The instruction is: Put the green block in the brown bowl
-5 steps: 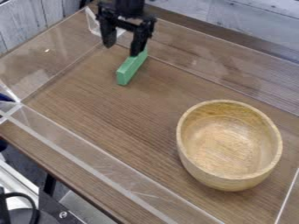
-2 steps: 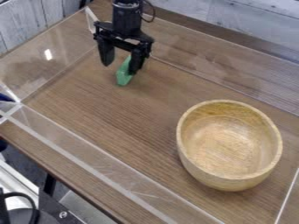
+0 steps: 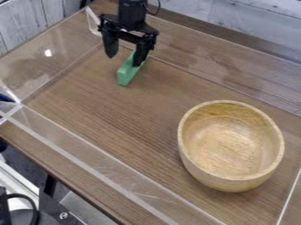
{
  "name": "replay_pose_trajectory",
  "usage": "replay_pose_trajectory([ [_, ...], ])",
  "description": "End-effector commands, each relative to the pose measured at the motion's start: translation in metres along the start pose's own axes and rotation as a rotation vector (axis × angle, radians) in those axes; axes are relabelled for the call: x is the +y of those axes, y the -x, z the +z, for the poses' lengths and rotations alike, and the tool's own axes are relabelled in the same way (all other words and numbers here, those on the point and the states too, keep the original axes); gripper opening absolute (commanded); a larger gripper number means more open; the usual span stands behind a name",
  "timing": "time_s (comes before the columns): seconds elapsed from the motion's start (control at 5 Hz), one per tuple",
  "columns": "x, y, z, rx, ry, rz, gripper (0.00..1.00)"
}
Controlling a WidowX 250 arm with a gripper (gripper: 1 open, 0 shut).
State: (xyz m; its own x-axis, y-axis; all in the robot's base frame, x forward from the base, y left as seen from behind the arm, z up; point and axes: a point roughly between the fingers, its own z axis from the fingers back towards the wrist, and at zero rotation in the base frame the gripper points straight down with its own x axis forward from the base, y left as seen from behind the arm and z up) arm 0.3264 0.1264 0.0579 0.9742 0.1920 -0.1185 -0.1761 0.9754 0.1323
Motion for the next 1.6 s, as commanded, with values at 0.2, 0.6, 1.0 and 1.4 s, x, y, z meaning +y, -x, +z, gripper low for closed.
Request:
replay_pose_trajectory([
  [0.2,-0.011,-0.013,0.021,-0.116,-0.034,-0.032,1.0],
  [0.6,0.001,-0.015,0.001,-0.098,-0.046,0.023,1.0],
  [1.0,-0.008,-0.011,0.014,-0.114,-0.004,0.011,0.0],
  [1.4,-0.038,0.028,0.083,-0.254,-0.033,-0.005,0.0],
])
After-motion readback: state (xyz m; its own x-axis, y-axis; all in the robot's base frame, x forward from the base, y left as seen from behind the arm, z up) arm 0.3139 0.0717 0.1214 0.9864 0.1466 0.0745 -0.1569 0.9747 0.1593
